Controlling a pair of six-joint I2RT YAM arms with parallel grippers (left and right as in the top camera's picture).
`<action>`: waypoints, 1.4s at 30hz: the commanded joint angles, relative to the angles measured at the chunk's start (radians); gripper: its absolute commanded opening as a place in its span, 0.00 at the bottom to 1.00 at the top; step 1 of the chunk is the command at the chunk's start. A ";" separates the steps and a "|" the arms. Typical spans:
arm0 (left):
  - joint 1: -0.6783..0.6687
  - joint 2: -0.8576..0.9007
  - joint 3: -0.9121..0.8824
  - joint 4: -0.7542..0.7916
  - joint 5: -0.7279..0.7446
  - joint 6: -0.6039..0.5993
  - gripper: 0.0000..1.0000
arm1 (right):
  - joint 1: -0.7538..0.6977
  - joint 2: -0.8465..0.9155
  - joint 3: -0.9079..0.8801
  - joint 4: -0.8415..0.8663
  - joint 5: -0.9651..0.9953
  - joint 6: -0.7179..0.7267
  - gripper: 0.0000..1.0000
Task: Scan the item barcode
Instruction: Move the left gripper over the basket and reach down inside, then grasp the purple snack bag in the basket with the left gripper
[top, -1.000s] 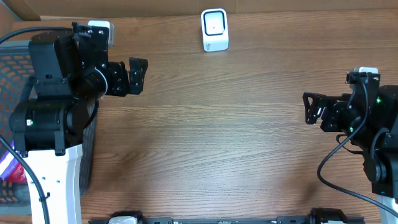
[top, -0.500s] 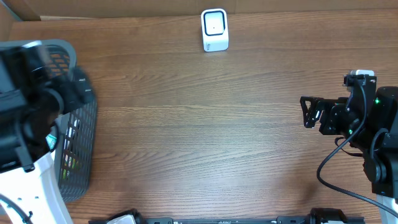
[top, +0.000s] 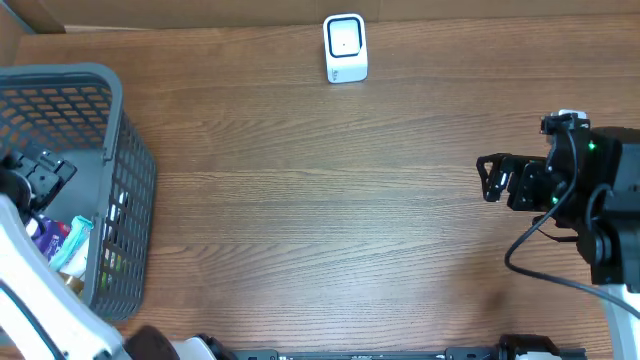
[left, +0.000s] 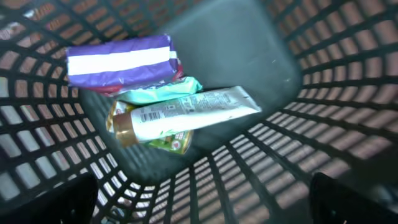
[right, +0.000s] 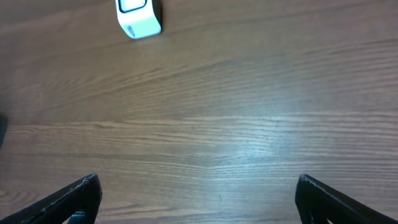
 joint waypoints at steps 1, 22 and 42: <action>0.004 0.074 0.013 0.031 -0.069 0.005 1.00 | 0.004 0.019 0.027 0.006 -0.036 -0.001 1.00; 0.029 0.244 0.013 0.105 -0.172 0.267 0.60 | 0.004 0.033 0.025 0.008 -0.039 -0.001 1.00; 0.166 0.255 -0.197 0.278 0.060 0.684 0.98 | 0.004 0.076 0.024 0.001 -0.039 -0.001 1.00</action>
